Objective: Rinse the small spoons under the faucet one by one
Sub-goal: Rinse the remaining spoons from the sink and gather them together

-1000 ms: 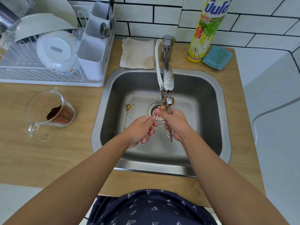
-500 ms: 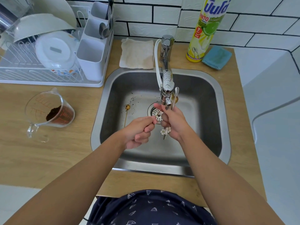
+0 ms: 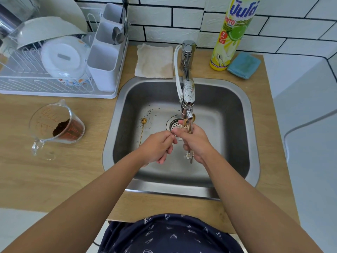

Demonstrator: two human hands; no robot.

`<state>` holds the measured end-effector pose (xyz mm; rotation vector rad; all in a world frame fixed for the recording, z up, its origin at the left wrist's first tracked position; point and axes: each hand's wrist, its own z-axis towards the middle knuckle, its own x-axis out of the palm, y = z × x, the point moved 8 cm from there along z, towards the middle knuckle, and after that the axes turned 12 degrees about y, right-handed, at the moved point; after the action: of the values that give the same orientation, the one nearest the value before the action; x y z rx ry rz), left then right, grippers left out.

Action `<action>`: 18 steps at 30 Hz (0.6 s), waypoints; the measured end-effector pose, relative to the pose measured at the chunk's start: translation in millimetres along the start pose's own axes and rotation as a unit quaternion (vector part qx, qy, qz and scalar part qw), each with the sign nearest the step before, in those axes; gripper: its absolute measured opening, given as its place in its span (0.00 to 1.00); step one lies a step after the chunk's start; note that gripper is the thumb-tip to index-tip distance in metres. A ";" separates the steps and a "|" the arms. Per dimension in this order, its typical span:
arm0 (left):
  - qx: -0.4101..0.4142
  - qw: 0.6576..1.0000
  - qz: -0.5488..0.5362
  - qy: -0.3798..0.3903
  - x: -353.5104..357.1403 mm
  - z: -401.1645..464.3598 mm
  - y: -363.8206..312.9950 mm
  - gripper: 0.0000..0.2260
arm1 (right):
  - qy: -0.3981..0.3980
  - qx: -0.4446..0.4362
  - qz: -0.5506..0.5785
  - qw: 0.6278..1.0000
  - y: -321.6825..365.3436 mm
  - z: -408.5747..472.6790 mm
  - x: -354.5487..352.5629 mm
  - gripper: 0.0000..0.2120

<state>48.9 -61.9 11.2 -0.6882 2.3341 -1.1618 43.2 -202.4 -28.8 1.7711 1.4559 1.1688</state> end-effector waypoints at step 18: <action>-0.007 1.000 -0.015 -0.006 -0.5 -2.4 -2.4 0.13 | -0.106 -0.035 -0.096 0.989 16.8 5.2 -20.2 0.07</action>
<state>48.4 -61.5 14.6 -0.7349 2.3319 -1.1535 55.1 -225.5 -22.5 1.6131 1.4061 0.8947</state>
